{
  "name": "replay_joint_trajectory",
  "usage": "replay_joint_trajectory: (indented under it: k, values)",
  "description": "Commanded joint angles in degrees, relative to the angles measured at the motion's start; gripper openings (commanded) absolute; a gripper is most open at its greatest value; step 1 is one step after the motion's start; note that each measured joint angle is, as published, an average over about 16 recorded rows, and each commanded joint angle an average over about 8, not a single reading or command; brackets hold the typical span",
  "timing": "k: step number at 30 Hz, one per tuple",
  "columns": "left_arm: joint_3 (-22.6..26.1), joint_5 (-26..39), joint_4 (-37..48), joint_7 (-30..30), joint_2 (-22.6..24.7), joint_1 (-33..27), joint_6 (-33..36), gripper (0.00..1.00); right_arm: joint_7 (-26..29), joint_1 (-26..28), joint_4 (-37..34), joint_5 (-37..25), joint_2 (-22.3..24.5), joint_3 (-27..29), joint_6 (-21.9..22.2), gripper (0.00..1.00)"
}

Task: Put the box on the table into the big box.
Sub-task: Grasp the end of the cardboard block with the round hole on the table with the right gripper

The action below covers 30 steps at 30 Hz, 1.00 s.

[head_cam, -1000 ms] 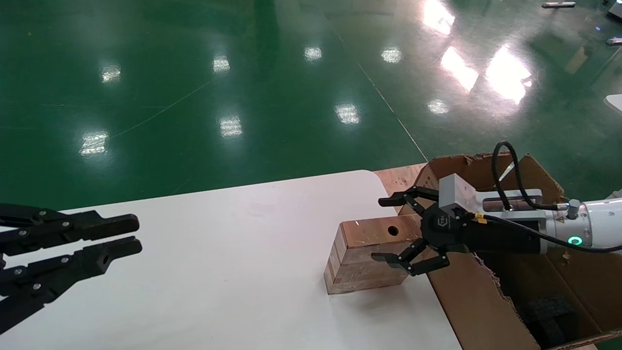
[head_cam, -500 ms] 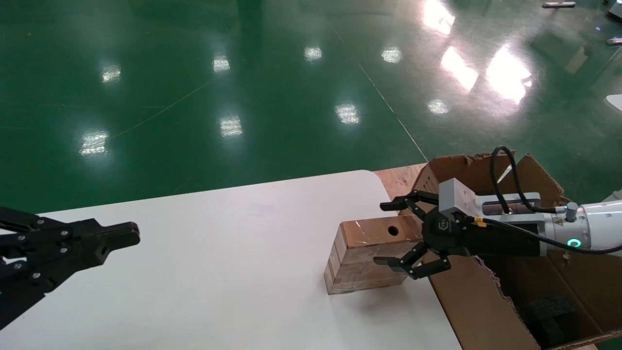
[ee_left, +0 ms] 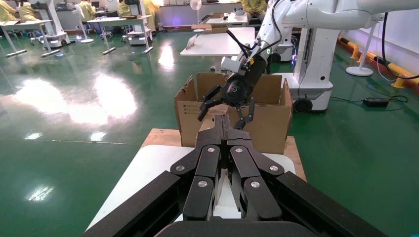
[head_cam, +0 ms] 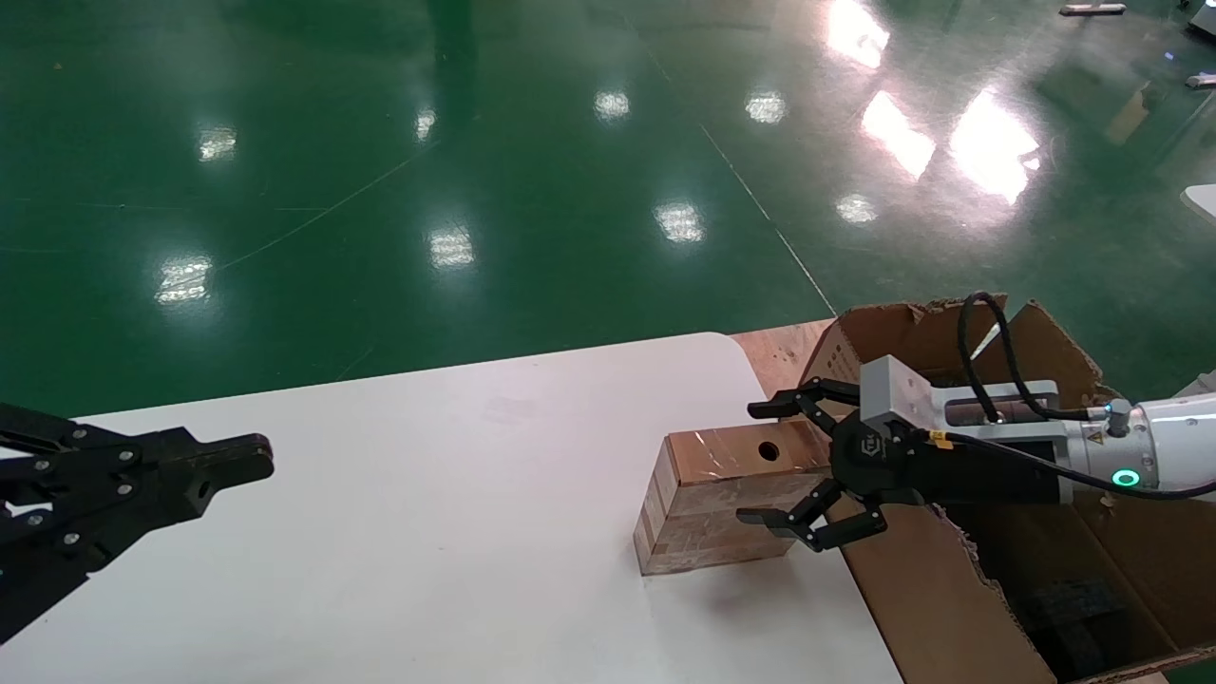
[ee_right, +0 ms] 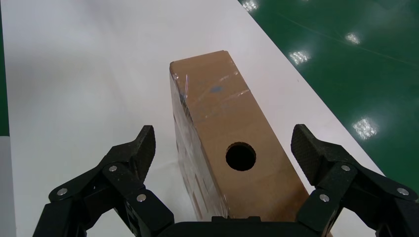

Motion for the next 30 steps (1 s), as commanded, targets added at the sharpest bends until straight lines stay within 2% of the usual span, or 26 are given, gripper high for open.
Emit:
replay_joint_trajectory:
  k: [1,16,17,24,25,26,27,30]
  values:
    - [0.0,0.0,0.0,0.0,0.0,0.0,0.0,0.00,-0.3,0.3,-0.3,0.1,0.0,-0.5,0.0,1.00]
    - [0.0,0.0,0.0,0.0,0.0,0.0,0.0,0.00,-2.2,2.0,-3.2,1.5,-0.3,-3.4,-0.1,1.00]
    - [0.0,0.0,0.0,0.0,0.0,0.0,0.0,0.03,-2.3,2.1,-3.3,1.6,-0.3,-3.6,-0.1,1.00]
    - [0.0,0.0,0.0,0.0,0.0,0.0,0.0,0.89,-2.5,2.3,-3.6,2.2,-0.3,-4.5,-0.2,1.00]
    - [0.0,0.0,0.0,0.0,0.0,0.0,0.0,0.99,-2.5,2.3,-3.6,2.2,-0.3,-4.5,-0.2,1.00]
    - [0.0,0.0,0.0,0.0,0.0,0.0,0.0,1.00,-2.5,2.3,-3.6,2.2,-0.3,-4.6,-0.2,1.00]
    - [0.0,0.0,0.0,0.0,0.0,0.0,0.0,1.00,-2.5,2.3,-3.6,2.3,-0.3,-4.6,-0.2,0.94]
    - [0.0,0.0,0.0,0.0,0.0,0.0,0.0,1.00,-2.5,2.3,-3.6,2.3,-0.3,-4.5,-0.2,0.59]
